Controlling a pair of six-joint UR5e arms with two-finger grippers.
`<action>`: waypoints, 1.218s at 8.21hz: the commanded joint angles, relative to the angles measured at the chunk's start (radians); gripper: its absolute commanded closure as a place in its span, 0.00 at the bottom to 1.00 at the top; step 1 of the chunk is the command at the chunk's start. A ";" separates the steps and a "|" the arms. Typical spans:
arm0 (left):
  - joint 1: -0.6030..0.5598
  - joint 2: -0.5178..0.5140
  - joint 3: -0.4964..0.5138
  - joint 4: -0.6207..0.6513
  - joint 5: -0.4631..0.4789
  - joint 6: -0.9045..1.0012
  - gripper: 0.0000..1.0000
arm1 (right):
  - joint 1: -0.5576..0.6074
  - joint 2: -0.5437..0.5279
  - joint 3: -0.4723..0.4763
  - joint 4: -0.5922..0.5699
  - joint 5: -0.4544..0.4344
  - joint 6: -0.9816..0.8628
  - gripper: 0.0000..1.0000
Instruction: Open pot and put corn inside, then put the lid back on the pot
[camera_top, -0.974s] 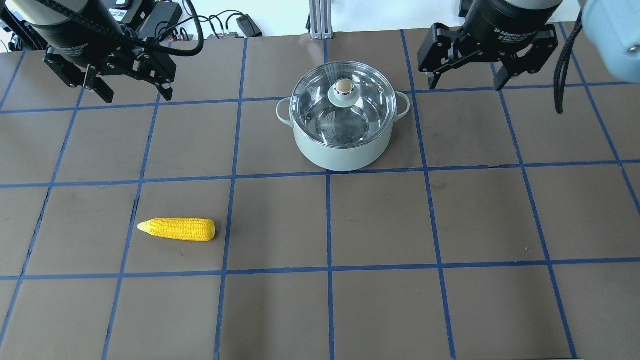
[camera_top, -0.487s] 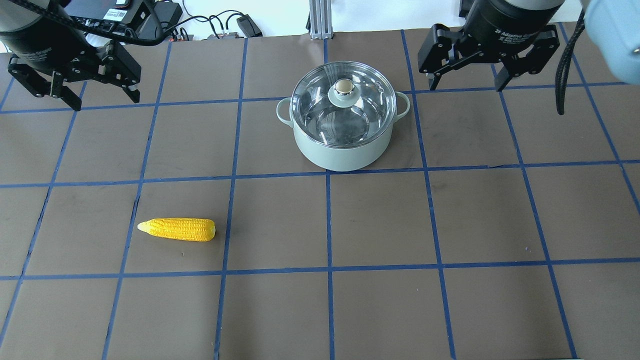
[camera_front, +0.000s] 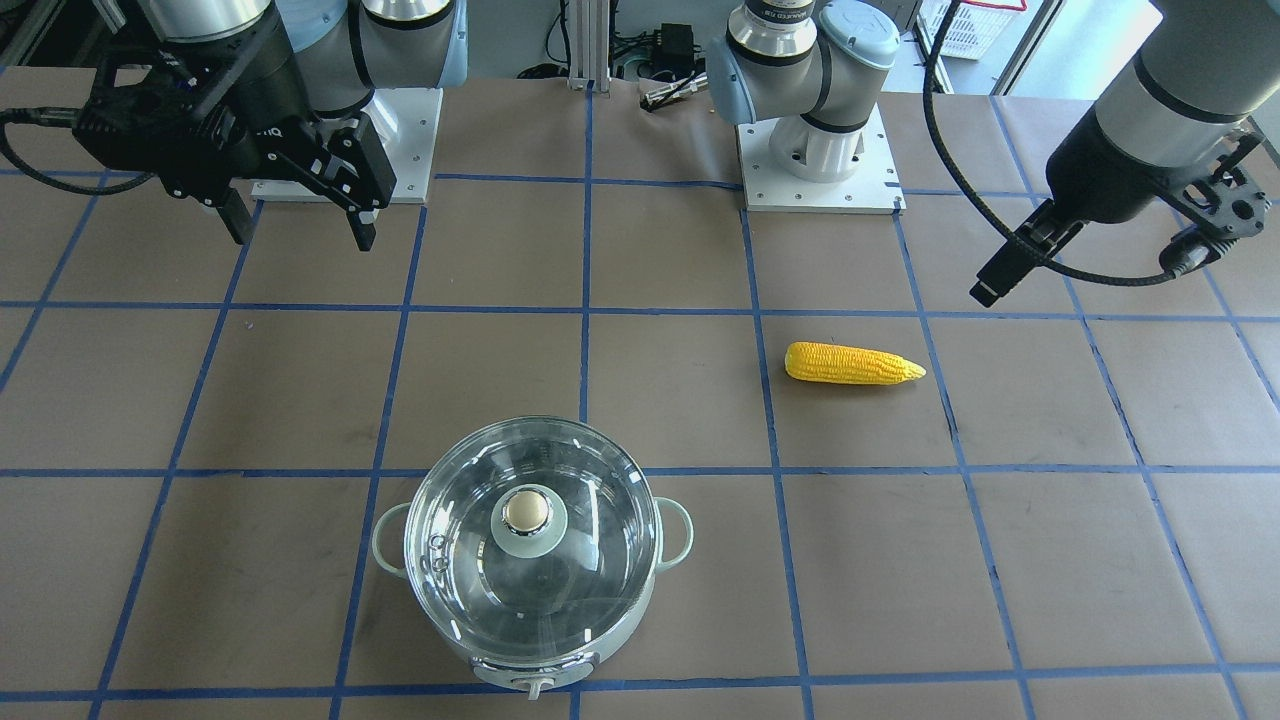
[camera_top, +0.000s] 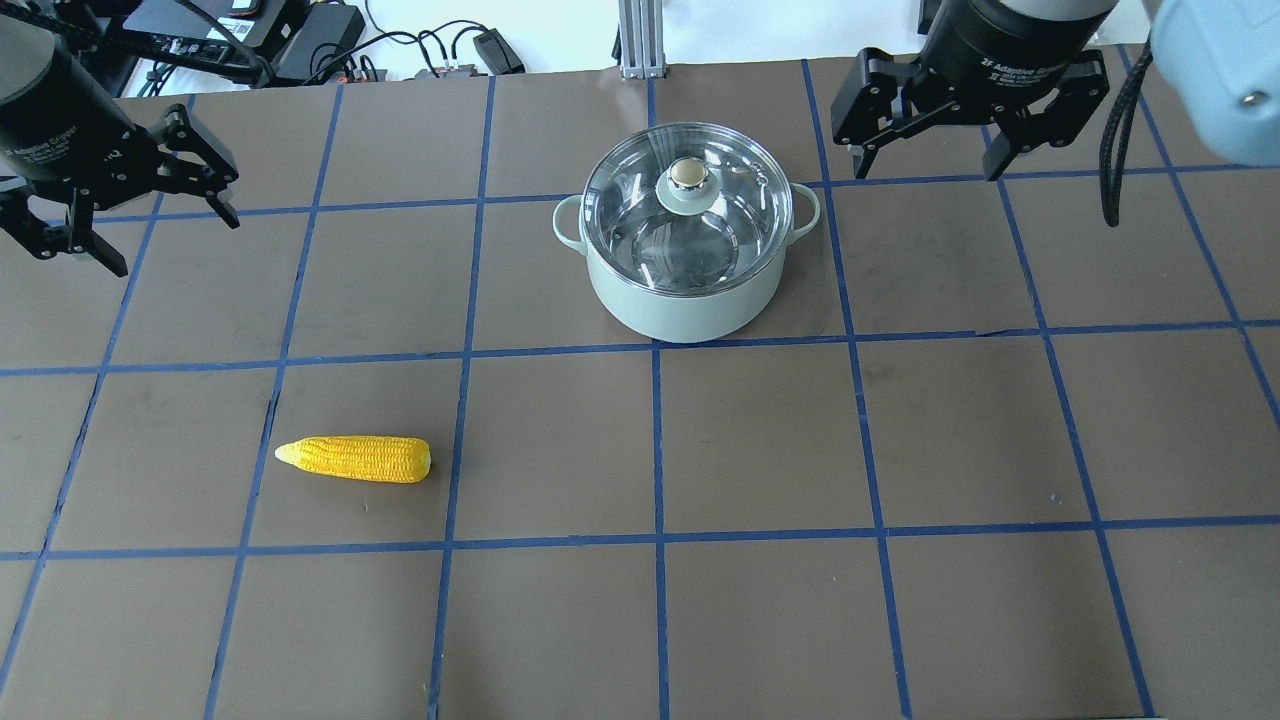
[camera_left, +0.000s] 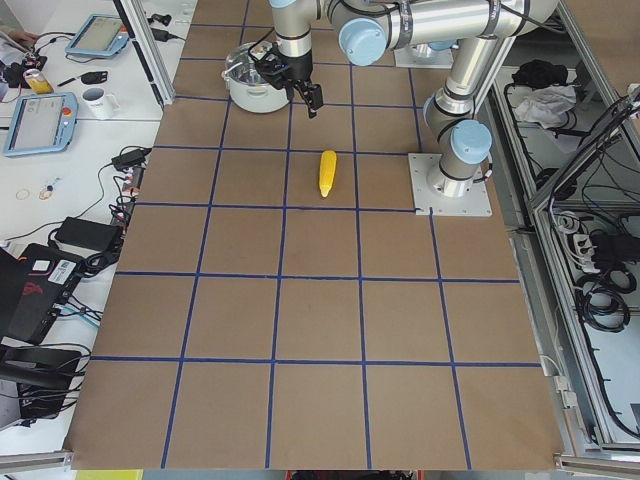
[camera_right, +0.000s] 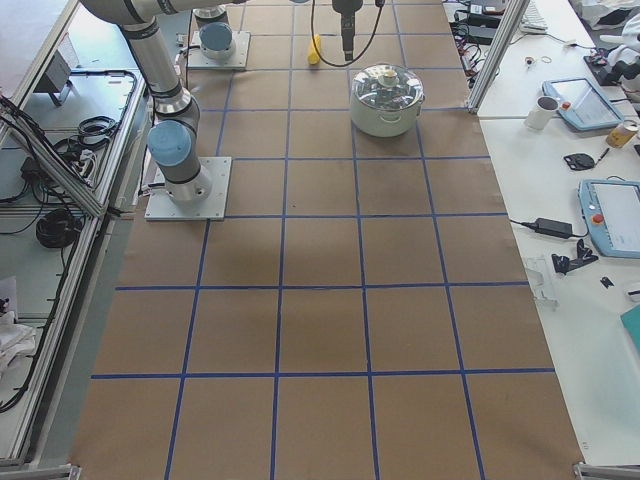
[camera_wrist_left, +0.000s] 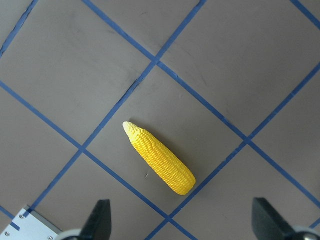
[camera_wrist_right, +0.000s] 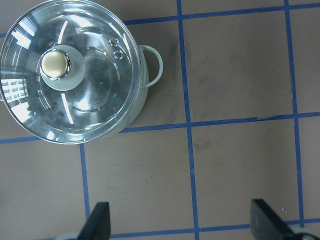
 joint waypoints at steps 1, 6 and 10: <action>-0.008 0.021 -0.031 -0.066 -0.001 -0.388 0.00 | 0.027 0.143 -0.077 -0.114 0.003 0.083 0.02; -0.060 -0.002 -0.164 0.053 -0.025 -0.871 0.00 | 0.237 0.414 -0.134 -0.369 -0.012 0.323 0.04; -0.106 0.019 -0.423 0.307 -0.025 -0.919 0.00 | 0.226 0.472 -0.118 -0.439 -0.052 0.282 0.09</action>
